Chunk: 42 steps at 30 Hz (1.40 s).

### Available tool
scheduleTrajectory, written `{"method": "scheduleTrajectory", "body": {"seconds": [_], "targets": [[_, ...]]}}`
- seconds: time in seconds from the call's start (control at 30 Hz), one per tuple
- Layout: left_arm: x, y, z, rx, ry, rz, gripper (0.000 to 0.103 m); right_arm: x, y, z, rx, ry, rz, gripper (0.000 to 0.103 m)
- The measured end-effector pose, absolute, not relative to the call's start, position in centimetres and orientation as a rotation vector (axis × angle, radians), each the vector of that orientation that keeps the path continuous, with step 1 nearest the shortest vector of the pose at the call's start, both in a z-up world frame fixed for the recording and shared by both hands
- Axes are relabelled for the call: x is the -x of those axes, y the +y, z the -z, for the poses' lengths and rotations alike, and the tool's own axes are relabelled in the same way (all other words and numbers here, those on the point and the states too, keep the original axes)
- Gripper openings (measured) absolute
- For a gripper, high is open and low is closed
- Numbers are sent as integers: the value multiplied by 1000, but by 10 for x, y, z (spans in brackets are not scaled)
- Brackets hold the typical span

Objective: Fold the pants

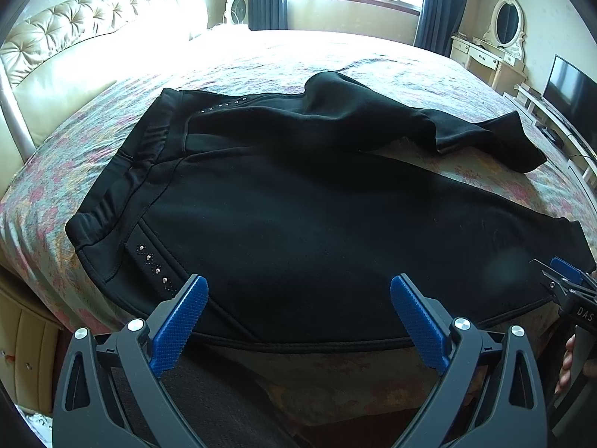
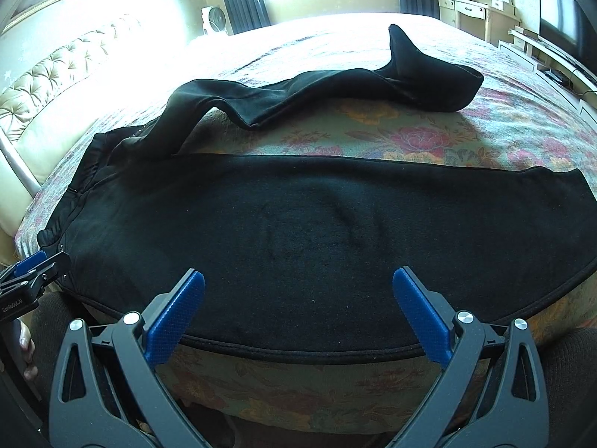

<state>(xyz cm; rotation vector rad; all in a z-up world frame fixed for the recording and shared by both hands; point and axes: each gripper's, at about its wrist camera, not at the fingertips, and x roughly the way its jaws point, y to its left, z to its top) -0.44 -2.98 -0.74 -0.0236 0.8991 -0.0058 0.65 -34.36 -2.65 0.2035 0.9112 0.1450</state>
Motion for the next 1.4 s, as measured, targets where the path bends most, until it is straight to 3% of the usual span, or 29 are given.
{"method": "scheduleTrajectory", "body": {"seconds": [0.37, 0.53, 0.73, 0.87, 1.0, 1.4], "targets": [[1, -29, 7, 31, 912, 29, 98, -15, -337, 25, -188, 928, -171, 101], [-18, -5, -6, 161, 940, 150, 98, -30, -329, 14, -167, 924, -199, 101], [-90, 83, -20, 365, 1034, 208, 97, -54, -312, -4, -175, 902, -250, 101], [-139, 147, -37, 241, 895, 49, 97, -70, -295, -7, -162, 913, -288, 101], [-209, 203, -25, 241, 954, -21, 97, -84, -275, -2, -143, 941, -321, 101], [-323, 228, 36, 295, 1143, 51, 97, -107, -259, 22, -134, 1018, -344, 101]]}}
